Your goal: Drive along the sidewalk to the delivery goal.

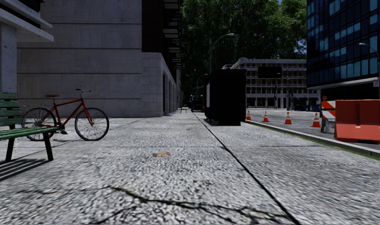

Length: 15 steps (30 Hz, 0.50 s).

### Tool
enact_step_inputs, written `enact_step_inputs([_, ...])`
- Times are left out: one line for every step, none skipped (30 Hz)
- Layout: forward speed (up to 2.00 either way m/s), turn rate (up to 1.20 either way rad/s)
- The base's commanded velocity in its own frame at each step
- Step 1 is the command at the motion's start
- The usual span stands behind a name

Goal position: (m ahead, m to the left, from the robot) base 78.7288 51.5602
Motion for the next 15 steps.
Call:
enact_step_inputs([2.00,0.00])
enact_step_inputs([2.00,0.00])
enact_step_inputs([2.00,0.00])
enact_step_inputs([2.00,0.00])
enact_step_inputs([2.00,0.00])
enact_step_inputs([2.00,0.00])
enact_step_inputs([2.00,0.00])
enact_step_inputs([2.00,0.00])
enact_step_inputs([2.00,0.00])
enact_step_inputs([2.00,0.00])
enact_step_inputs([2.00,0.00])
enact_step_inputs([2.00,0.00])
enact_step_inputs([2.00,0.00])
enact_step_inputs([2.00,0.00])
enact_step_inputs([2.00,0.00])
